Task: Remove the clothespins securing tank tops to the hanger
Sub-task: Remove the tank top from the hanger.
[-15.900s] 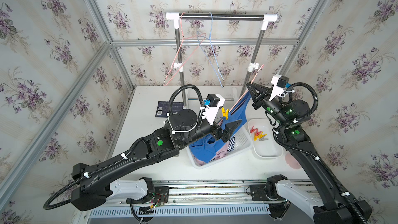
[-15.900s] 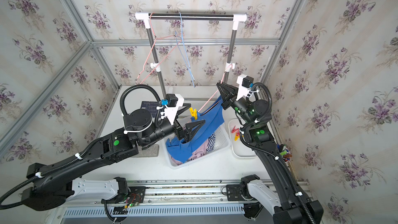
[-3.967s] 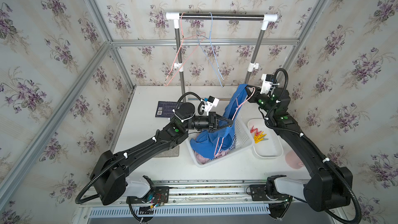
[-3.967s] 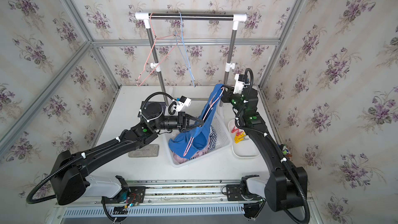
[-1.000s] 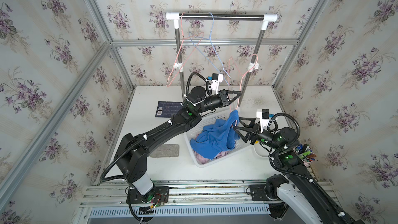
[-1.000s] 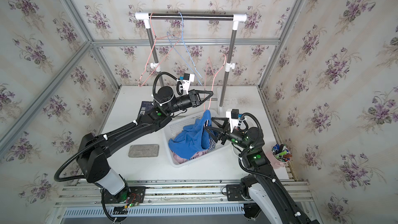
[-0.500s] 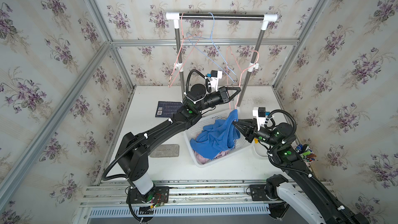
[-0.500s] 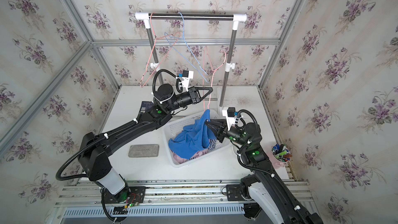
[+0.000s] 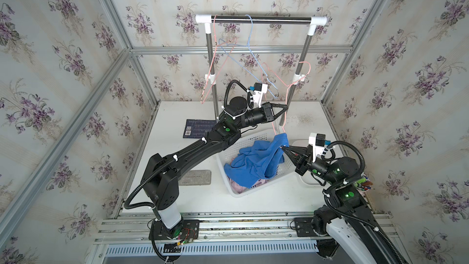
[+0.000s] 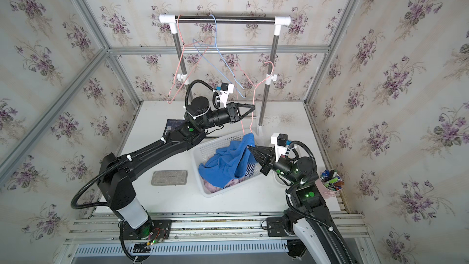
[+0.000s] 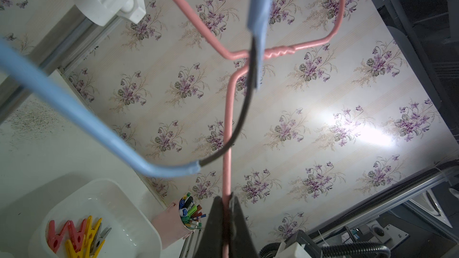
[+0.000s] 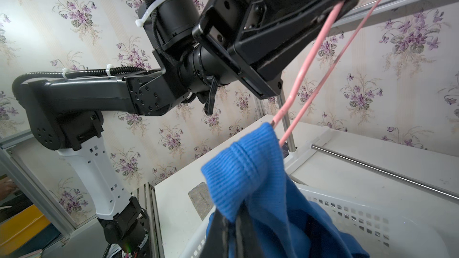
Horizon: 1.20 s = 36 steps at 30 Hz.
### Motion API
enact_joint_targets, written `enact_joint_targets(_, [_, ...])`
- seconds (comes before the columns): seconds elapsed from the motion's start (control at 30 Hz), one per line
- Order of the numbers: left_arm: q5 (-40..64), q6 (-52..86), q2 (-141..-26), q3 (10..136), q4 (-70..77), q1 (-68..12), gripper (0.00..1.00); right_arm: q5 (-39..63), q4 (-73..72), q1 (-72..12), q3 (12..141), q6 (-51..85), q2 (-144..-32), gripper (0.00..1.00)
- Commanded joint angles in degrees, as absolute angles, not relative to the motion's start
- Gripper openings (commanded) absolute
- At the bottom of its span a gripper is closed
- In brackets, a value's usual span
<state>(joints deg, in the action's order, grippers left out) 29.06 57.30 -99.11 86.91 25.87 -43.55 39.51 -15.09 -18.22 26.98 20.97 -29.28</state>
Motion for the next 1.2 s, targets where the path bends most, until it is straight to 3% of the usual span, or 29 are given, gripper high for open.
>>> enact_joint_targets(0.0, [28.8,56.3,-99.2,87.8,26.7,-43.3,0.0,39.4,-12.4,-18.2,26.2,22.2,-27.9,0.0])
enact_joint_targets(0.53, [21.5,43.8,-98.7,91.4,17.0,-43.2,0.0,35.0,-6.9,-18.3,23.4,25.5,-18.3,0.0])
enact_joint_targets(0.97, [24.9,49.0,-100.6,97.6,19.8,-42.8,0.0,32.3,-15.0,-18.3,17.4,29.2,-26.8,0.0])
enact_joint_targets(1.17, [29.1,61.7,-100.9,92.7,34.7,-42.5,0.0,25.0,-20.2,-18.3,16.6,29.8,-39.7,0.0])
